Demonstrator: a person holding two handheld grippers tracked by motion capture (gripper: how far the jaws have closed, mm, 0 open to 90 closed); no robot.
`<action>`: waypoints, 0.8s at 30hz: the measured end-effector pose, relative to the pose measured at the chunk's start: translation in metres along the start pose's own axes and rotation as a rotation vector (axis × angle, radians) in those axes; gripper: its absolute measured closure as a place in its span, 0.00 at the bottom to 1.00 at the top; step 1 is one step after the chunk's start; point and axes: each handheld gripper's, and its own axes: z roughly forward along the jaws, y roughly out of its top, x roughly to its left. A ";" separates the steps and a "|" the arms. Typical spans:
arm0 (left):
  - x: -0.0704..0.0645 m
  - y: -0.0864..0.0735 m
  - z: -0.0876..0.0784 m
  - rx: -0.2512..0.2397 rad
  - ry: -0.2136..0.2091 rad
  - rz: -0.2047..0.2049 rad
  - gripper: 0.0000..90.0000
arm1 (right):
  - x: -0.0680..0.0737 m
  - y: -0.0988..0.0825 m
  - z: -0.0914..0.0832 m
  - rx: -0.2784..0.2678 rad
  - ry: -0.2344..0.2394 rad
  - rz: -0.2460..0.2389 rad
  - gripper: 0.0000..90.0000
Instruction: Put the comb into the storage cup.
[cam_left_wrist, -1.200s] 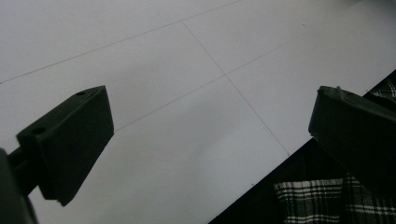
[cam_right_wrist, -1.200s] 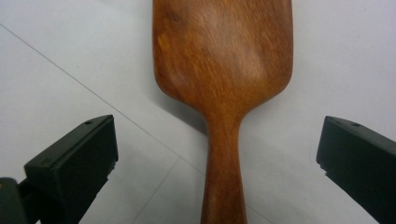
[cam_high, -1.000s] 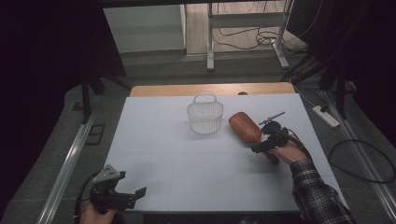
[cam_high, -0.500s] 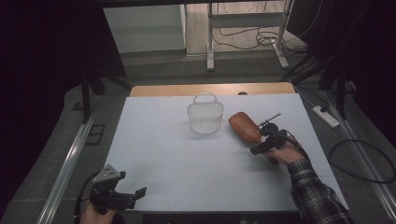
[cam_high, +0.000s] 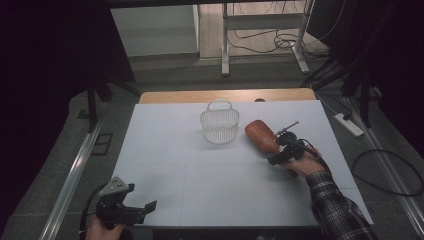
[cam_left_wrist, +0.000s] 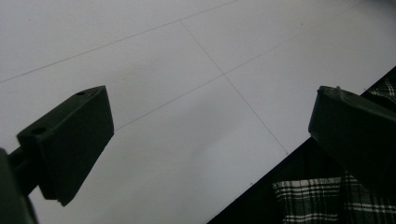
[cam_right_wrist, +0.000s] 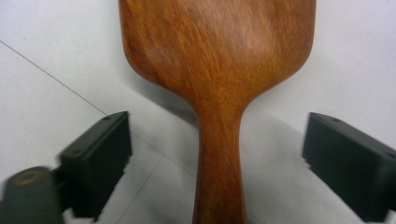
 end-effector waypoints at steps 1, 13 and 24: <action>0.000 0.000 0.000 0.001 0.000 0.000 0.01 | 0.000 0.000 -0.001 0.001 0.001 -0.005 0.22; 0.000 0.000 0.000 0.002 0.001 0.002 0.01 | -0.001 0.002 -0.005 -0.006 0.024 -0.010 0.67; -0.001 0.000 0.000 0.003 0.002 0.002 0.01 | -0.005 0.002 -0.004 0.013 0.051 0.040 0.78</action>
